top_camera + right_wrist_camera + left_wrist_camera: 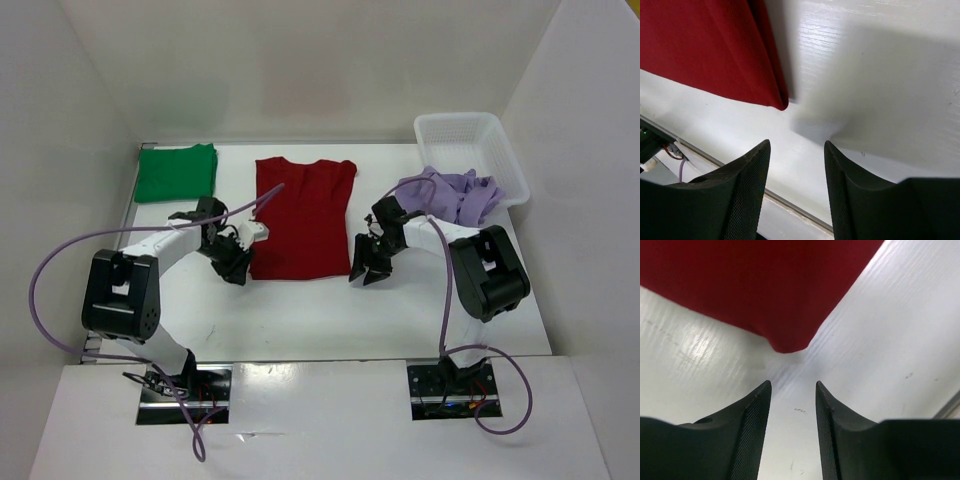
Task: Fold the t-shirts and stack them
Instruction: Grab one side of the 2/3 rectangular tshirt with both arms
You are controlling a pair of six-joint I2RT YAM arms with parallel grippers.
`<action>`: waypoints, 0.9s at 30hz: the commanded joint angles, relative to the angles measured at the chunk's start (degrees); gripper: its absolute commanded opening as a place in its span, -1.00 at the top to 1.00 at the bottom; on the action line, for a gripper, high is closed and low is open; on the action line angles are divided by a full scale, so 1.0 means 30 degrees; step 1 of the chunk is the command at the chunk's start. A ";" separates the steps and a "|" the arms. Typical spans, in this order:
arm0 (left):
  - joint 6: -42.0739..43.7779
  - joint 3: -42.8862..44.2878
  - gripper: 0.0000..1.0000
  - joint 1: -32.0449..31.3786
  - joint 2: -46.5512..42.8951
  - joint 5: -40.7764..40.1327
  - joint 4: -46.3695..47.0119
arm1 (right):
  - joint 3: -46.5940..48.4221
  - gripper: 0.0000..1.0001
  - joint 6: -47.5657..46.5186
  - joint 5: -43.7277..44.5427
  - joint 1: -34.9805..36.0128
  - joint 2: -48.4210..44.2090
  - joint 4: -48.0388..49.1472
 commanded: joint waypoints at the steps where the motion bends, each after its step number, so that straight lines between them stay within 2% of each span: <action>1: 0.0586 -0.0577 0.03 -0.0200 -0.0953 -0.1103 0.0401 | -0.0151 -0.06 0.0265 -0.0040 0.0167 -0.0625 0.0089; 3: 0.1698 -0.1014 0.03 -0.0200 -0.1710 -0.2679 0.1162 | 0.0025 -0.06 0.0266 -0.0040 0.0167 -0.0625 0.0089; 6: 0.3340 -0.1224 0.03 -0.0461 -0.2910 -0.3246 0.1167 | 0.0433 -0.08 0.0266 0.0426 0.0167 -0.0800 -0.0087; 10: 0.4634 -0.2803 -0.23 -0.2334 -0.4409 -0.2575 0.2073 | 0.0435 -0.18 0.0441 0.0429 0.0167 -0.0100 0.0292; 12: 0.4634 -0.2982 -0.26 -0.3126 -0.4410 -0.2573 0.2686 | 0.0610 -0.18 0.0442 0.0224 0.0167 0.0078 0.0528; 16: 0.6238 -0.2982 -0.54 -0.4880 -0.3710 -0.4234 0.3421 | 0.0785 -0.26 0.0618 -0.0008 0.0343 0.0281 0.0997; 22: 0.8558 -0.4794 -0.57 -0.7052 -0.3502 -0.7518 0.6288 | 0.1343 -0.29 0.0999 -0.0245 0.0343 0.0489 0.1405; 27: 0.8970 -0.5470 -0.57 -0.7495 -0.3328 -0.8401 0.8046 | 0.1519 -0.29 0.1233 -0.0450 0.0343 0.0926 0.1583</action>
